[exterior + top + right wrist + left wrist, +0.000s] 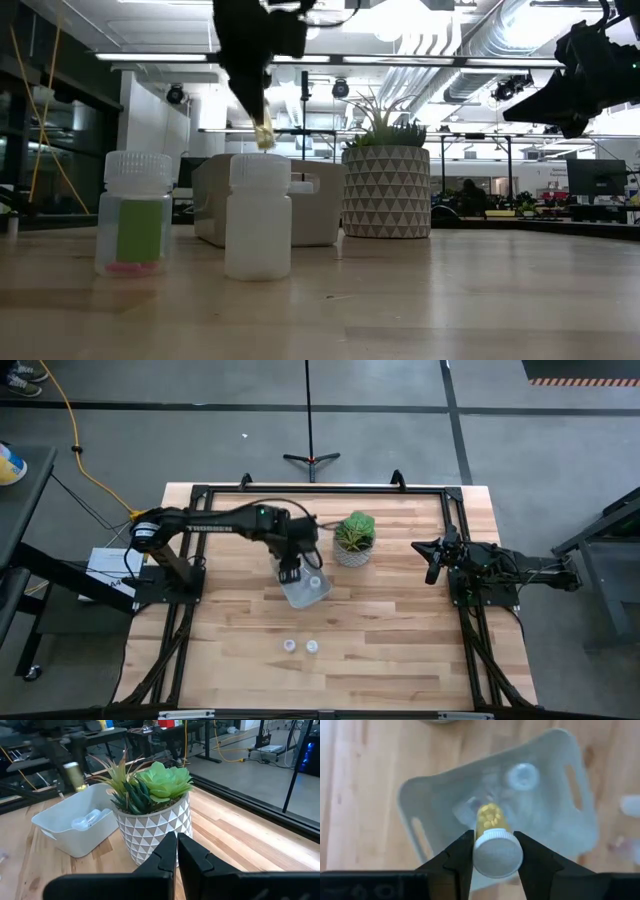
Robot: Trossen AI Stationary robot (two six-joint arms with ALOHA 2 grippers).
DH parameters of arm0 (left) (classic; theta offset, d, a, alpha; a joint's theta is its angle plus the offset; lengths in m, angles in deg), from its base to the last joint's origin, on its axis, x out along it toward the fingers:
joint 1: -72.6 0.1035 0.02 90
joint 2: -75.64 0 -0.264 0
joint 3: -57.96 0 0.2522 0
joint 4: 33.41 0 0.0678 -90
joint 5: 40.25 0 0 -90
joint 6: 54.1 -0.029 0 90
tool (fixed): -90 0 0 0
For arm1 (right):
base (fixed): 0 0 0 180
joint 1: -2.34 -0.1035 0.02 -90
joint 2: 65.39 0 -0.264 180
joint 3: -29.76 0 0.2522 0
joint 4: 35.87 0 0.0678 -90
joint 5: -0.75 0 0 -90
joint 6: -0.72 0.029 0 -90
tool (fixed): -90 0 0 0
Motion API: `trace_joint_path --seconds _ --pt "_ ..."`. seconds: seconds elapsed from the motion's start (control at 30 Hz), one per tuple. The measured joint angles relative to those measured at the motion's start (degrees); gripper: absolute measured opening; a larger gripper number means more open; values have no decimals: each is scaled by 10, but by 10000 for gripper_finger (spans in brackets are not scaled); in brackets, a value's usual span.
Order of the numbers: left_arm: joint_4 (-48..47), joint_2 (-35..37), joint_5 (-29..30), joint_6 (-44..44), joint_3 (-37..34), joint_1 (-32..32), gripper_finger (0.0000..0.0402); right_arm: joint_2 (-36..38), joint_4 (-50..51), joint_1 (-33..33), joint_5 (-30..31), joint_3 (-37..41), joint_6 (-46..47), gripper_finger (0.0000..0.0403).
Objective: Pick and place pill bottles into a basket
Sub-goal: Put the yellow pill bottle into the white bin, then put the transparent pill bottle into the white bin
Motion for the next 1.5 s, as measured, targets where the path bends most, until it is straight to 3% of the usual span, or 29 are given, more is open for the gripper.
trace_joint_path --seconds 0.37,0.73,0.97,1.37,1.5 --pt "68 -7 -3 3 -98 66 152 0 1 0 5 0 -1 7" --pt "132 -6 -13 4 -177 68 165 0 1 0 29 0 -1 7" --pt "158 -6 -15 4 -186 68 161 0 3 0 28 0 -1 7" --pt "161 -6 -15 -13 -186 68 224 0 3 0 28 0 -1 7" --pt "131 -6 -15 -14 -150 68 240 0 3 0 28 -1 -1 7"
